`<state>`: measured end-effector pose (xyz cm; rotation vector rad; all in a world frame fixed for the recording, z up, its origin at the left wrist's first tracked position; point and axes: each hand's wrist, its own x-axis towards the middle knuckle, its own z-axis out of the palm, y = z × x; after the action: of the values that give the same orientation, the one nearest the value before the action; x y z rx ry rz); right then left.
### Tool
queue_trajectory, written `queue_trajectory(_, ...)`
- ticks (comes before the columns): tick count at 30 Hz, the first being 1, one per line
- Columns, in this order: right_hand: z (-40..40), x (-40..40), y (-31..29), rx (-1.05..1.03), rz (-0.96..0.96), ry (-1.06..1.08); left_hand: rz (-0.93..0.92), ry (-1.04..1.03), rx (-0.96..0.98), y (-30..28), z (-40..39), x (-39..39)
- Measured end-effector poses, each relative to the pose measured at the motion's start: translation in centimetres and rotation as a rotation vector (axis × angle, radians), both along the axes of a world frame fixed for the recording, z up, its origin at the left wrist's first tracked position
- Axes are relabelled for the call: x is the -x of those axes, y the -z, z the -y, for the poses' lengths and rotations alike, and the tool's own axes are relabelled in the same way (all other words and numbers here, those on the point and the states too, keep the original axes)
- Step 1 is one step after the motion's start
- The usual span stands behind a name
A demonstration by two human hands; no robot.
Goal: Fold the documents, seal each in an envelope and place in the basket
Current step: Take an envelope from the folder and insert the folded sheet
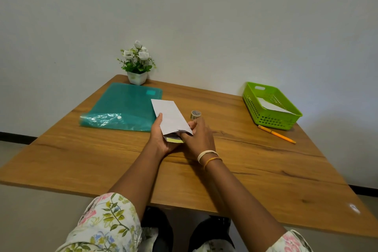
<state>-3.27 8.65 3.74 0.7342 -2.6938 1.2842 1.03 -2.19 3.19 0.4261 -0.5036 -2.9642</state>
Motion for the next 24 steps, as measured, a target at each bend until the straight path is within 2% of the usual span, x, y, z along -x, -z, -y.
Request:
queue_trajectory(3,-0.2,0.3,0.7,0.138,0.109,0.027,0.019,0.02,0.064,-0.4,-0.2,-0.1)
queue_trajectory(9,-1.2,1.2,0.9,0.28,0.319,0.155,0.019,0.146,0.25,-0.5,-0.7,-0.4)
queue_trajectory(11,-1.6,1.7,0.7,0.377,0.503,0.12,0.033,0.109,0.251,0.2,-0.4,0.1)
queue_trajectory(14,-2.6,1.8,-0.1,0.741,1.002,-0.028,0.049,0.013,0.271,1.0,-0.5,0.8)
queue_trajectory(16,-3.3,1.9,-0.2,0.867,1.15,-0.059,0.074,-0.037,0.369,0.9,-1.0,0.9)
queue_trajectory(18,-3.6,2.0,-0.4,0.799,1.079,0.004,0.103,-0.09,0.46,1.0,-1.5,0.9)
queue_trajectory(20,-3.8,2.8,-0.3,0.633,0.95,0.113,0.11,-0.141,0.457,1.2,-1.6,1.1)
queue_trajectory(22,-4.4,4.2,0.1,0.373,0.802,0.193,0.123,-0.203,0.438,1.1,-1.8,1.3)
queue_trajectory(24,-5.5,6.4,0.7,0.105,0.574,0.254,0.218,-0.315,0.584,1.3,-2.0,1.6)
